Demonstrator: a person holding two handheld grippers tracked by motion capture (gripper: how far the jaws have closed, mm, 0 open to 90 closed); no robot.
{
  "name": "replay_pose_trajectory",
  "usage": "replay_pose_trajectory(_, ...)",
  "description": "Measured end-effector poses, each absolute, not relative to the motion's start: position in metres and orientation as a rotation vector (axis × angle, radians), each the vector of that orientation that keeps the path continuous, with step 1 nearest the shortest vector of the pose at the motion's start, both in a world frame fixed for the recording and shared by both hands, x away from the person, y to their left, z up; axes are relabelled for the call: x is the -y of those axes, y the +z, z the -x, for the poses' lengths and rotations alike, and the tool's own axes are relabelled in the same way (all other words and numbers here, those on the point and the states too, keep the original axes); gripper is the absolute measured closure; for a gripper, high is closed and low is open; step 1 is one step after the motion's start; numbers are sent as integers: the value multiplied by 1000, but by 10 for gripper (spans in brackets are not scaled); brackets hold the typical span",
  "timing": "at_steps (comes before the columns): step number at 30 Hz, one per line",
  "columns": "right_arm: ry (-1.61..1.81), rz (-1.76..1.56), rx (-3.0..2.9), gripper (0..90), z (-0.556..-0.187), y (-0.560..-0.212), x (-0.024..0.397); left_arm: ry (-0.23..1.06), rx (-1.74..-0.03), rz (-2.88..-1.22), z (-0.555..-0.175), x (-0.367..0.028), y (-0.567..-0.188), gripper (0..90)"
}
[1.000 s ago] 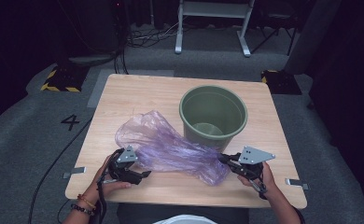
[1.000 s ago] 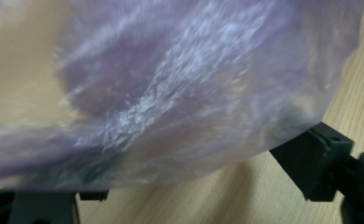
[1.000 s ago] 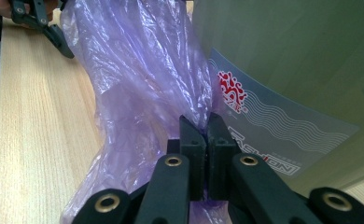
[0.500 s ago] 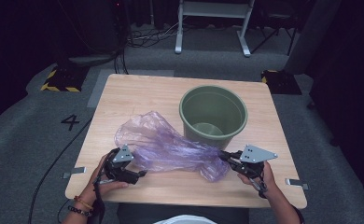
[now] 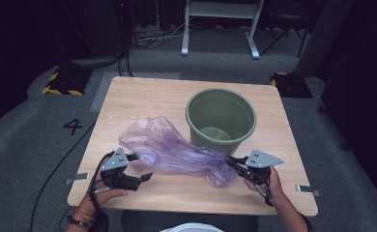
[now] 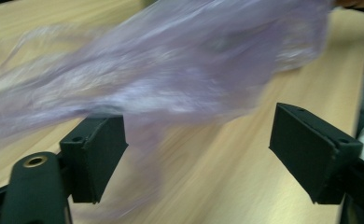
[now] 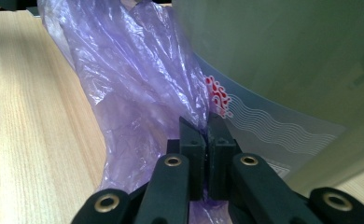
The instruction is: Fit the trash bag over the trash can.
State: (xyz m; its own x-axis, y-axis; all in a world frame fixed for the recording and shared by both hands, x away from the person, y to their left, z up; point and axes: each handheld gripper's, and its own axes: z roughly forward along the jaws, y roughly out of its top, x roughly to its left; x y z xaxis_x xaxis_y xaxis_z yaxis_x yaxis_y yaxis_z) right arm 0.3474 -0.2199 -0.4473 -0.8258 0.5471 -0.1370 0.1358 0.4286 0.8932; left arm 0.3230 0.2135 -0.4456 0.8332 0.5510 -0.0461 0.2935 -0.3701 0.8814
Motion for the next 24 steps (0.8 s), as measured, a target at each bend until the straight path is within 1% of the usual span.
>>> replay_pose_trajectory(4,1368,-583,-2282,881,-347,-448,217,370,-551,-1994,-318,-186,-432,159)
replay_pose_trajectory(6,1371,-582,-2283,881,-347,-448,216,366,-508,-2008,-317,-172,-430,158)
replay_pose_trajectory(9,1377,-580,-2282,880,-347,-447,215,421,-464,-2041,-317,-151,-430,159)
replay_pose_trajectory(12,1389,-579,-2272,880,-347,-443,216,429,-435,-2068,-323,-134,-432,158)
replay_pose_trajectory(17,1428,-556,-2271,878,-346,-438,215,408,-373,-2173,-332,-110,-436,156)
replay_pose_trajectory(22,1440,-507,-2289,877,-343,-435,207,407,-333,-2236,-337,-93,-442,159)
replay_pose_trajectory(23,1444,-495,-2292,877,-342,-434,206,410,-325,-2249,-337,-90,-442,173)
replay_pose_trajectory(24,1448,-486,-2295,877,-342,-433,204,418,-327,-2252,-337,-89,-443,213)
